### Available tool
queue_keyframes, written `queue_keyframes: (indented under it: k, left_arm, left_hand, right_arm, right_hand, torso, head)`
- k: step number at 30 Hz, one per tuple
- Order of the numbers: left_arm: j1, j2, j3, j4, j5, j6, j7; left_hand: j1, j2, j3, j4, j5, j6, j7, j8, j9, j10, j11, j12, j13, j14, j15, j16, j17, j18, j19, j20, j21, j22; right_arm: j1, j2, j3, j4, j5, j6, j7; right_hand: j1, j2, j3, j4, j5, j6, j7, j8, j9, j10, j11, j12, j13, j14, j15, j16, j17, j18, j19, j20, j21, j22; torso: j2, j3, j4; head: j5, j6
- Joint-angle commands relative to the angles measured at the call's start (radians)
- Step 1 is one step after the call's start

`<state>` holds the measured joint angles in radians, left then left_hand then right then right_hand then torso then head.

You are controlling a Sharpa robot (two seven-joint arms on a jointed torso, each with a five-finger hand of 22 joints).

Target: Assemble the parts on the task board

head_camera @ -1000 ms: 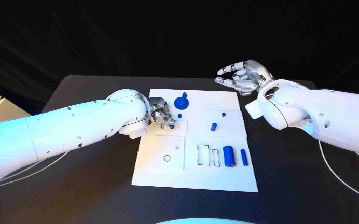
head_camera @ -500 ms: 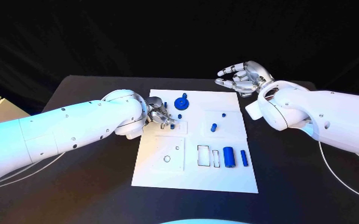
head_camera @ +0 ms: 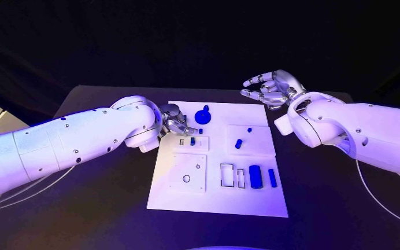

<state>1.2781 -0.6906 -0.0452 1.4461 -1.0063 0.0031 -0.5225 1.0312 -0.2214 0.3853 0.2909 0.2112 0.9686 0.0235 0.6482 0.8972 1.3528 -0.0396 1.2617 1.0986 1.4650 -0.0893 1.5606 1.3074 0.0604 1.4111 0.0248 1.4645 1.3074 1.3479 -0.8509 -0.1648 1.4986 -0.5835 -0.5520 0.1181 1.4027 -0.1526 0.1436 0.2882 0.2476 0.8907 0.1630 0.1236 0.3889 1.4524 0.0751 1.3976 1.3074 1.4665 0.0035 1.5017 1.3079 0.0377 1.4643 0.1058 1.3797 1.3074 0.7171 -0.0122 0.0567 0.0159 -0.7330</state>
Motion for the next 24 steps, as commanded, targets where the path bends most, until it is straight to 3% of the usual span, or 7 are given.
queue_keyframes:
  k: [1,4,7,8,14,19,24]
  left_arm:
    - [0.006,-0.004,0.014,-0.016,0.066,0.008,0.020]
    - [0.019,-0.007,0.028,-0.045,0.098,0.021,0.030]
    - [0.032,-0.006,0.034,-0.070,0.111,0.031,0.036]
    - [0.037,-0.005,0.036,-0.081,0.113,0.037,0.038]
    - [0.061,0.034,0.042,-0.180,0.105,0.084,0.054]
    - [0.066,0.078,0.042,-0.262,0.081,0.123,0.069]
    - [0.068,0.126,0.032,-0.342,0.061,0.163,0.078]
  left_hand:
    - [0.015,0.010,-0.012,0.000,-0.004,-0.016,0.008,-0.009,0.002,-0.031,0.004,-0.031,-0.042,0.096,0.000,-0.007,0.230,-0.001,-0.019,0.000,-0.014,0.009]
    - [0.043,0.019,-0.019,0.000,0.004,-0.043,0.021,-0.028,-0.004,-0.078,0.016,-0.084,-0.110,0.091,0.010,-0.014,0.216,0.005,-0.041,0.006,-0.031,-0.020]
    - [0.063,0.028,-0.025,0.000,0.008,-0.094,0.047,-0.085,-0.036,-0.104,0.037,-0.109,-0.142,0.086,0.027,-0.022,0.202,0.010,-0.058,0.017,-0.045,-0.043]
    - [0.073,0.032,-0.032,-0.001,0.007,-0.105,0.063,-0.123,-0.064,-0.111,0.053,-0.112,-0.148,0.085,0.041,-0.023,0.200,0.010,-0.060,0.028,-0.047,-0.045]
    - [0.081,0.035,-0.043,0.000,0.007,-0.103,0.070,-0.150,-0.086,-0.118,0.058,-0.116,-0.153,0.084,0.047,-0.026,0.195,0.012,-0.063,0.037,-0.051,-0.050]
    - [0.084,0.039,-0.050,0.001,0.007,-0.104,0.075,-0.166,-0.098,-0.138,0.064,-0.133,-0.177,0.078,0.052,-0.033,0.181,0.016,-0.074,0.041,-0.060,-0.065]
    - [0.085,0.041,-0.053,0.001,0.007,-0.105,0.078,-0.172,-0.103,-0.147,0.066,-0.141,-0.187,0.077,0.054,-0.035,0.178,0.017,-0.079,0.044,-0.063,-0.070]
  right_arm:
    - [-0.001,0.001,0.000,-0.001,-0.005,0.006,0.013]
    - [-0.001,0.000,0.000,-0.003,-0.005,0.006,0.013]
    - [-0.001,0.000,0.000,-0.003,-0.005,0.006,0.013]
    - [-0.001,0.001,0.000,-0.004,-0.005,0.006,0.013]
    - [-0.001,0.001,0.000,-0.004,-0.005,0.006,0.012]
    - [-0.001,0.000,0.000,-0.002,-0.005,0.007,0.012]
    - [-0.001,-0.001,0.000,0.001,-0.005,0.007,0.012]
  right_hand:
    - [-0.010,0.004,-0.005,0.001,-0.005,-0.009,-0.001,0.005,0.001,-0.008,0.001,-0.003,0.129,0.062,-0.004,-0.004,0.089,0.010,0.013,-0.003,-0.006,0.121]
    - [-0.010,0.004,-0.005,0.001,-0.005,-0.009,-0.001,0.005,0.001,-0.008,0.001,-0.003,0.129,0.062,-0.004,-0.004,0.089,0.010,0.013,-0.003,-0.006,0.121]
    - [-0.010,0.004,-0.005,0.001,-0.005,-0.009,-0.001,0.005,0.001,-0.008,0.001,-0.003,0.129,0.062,-0.004,-0.004,0.089,0.010,0.013,-0.003,-0.006,0.121]
    - [-0.010,0.004,-0.005,0.001,-0.005,-0.009,-0.001,0.005,0.001,-0.008,0.001,-0.003,0.129,0.062,-0.004,-0.004,0.089,0.010,0.013,-0.003,-0.006,0.121]
    - [-0.010,0.005,-0.005,0.000,-0.006,-0.009,-0.001,0.006,0.002,-0.008,0.000,-0.003,0.129,0.062,-0.004,-0.004,0.089,0.011,0.012,-0.003,-0.007,0.121]
    - [-0.010,0.005,-0.005,0.000,-0.006,-0.009,-0.001,0.006,0.002,-0.008,0.000,-0.003,0.129,0.062,-0.004,-0.004,0.089,0.011,0.012,-0.003,-0.007,0.121]
    - [-0.010,0.005,-0.005,0.000,-0.006,-0.009,-0.001,0.006,0.002,-0.008,0.000,-0.003,0.129,0.062,-0.004,-0.004,0.089,0.011,0.012,-0.003,-0.007,0.121]
  torso:
    - [0.000,-0.0001,0.0011]
    - [0.000,0.0009,0.0014]
    - [0.001,0.0009,0.0006]
    - [0.001,0.0010,0.0005]
    - [0.004,-0.0004,-0.0001]
    - [0.006,-0.0010,-0.0018]
    - [0.008,-0.0010,-0.0034]
  head:
    - [0.000,0.003]
    - [0.002,0.007]
    - [0.002,0.011]
    - [0.002,0.012]
    - [0.003,0.017]
    - [0.004,0.017]
    - [0.004,0.015]
